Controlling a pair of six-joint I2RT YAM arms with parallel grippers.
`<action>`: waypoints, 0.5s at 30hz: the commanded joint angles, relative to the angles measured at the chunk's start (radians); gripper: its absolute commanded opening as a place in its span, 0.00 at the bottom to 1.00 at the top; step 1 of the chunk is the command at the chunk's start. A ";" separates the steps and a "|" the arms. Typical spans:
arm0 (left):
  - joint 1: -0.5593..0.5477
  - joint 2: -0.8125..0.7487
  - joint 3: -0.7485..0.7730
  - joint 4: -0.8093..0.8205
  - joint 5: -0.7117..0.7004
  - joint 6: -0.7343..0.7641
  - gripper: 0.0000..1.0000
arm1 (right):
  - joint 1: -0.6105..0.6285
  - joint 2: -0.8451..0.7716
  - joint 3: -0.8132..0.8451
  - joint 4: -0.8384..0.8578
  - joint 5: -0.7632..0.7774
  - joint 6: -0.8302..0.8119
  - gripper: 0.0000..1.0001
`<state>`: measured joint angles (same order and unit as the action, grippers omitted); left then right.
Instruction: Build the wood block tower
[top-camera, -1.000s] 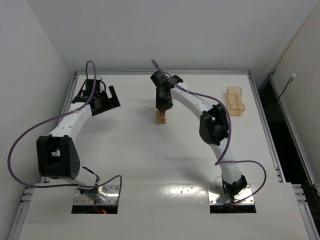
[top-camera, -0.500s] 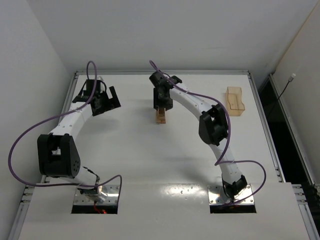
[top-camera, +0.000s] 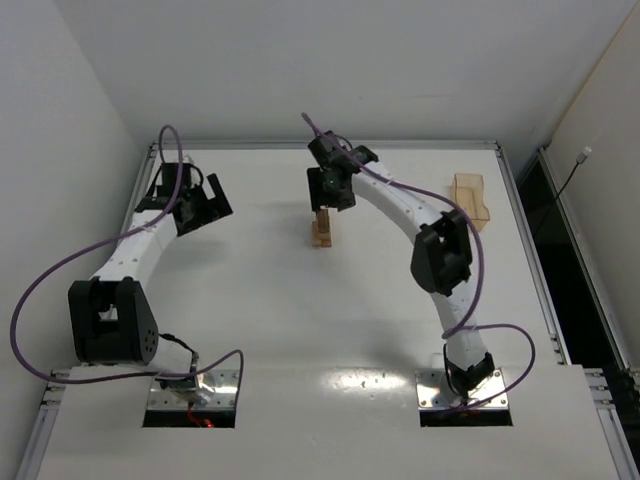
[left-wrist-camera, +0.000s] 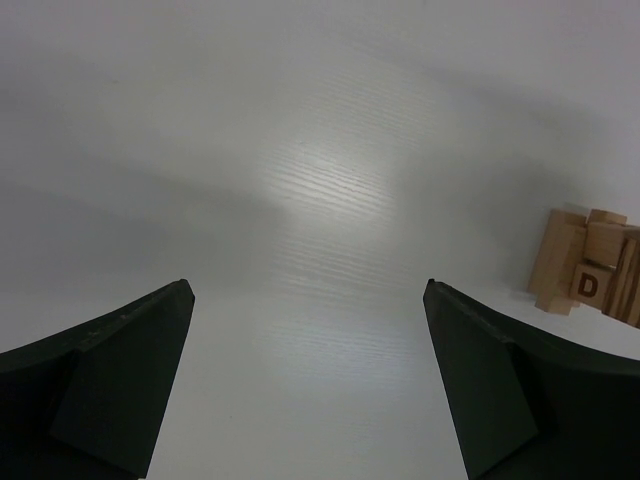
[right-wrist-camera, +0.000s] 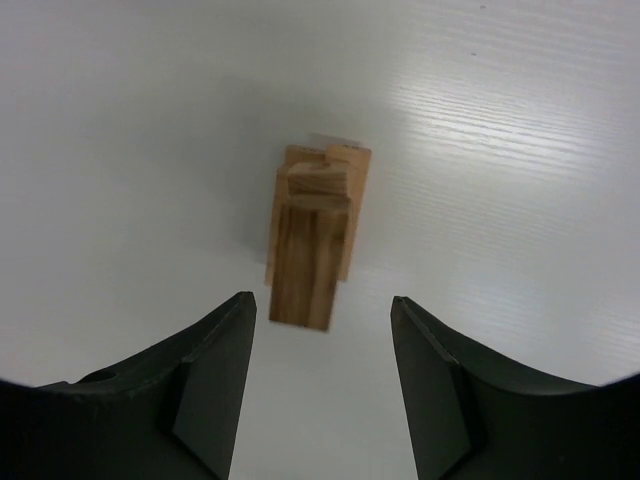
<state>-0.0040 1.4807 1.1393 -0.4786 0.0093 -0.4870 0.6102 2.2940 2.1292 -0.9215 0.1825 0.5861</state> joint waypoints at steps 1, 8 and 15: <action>0.088 -0.109 -0.042 0.018 -0.035 -0.045 1.00 | -0.044 -0.235 -0.076 0.067 -0.066 -0.138 0.54; 0.364 -0.204 -0.144 0.018 0.038 -0.096 1.00 | -0.119 -0.655 -0.677 0.522 -0.778 -0.557 0.54; 0.504 -0.214 -0.115 -0.063 0.052 -0.078 1.00 | -0.058 -0.492 -0.591 0.394 -1.077 -0.753 0.42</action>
<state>0.4637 1.2934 0.9913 -0.5049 0.0376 -0.5617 0.5205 1.6726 1.4837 -0.5026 -0.6598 -0.0124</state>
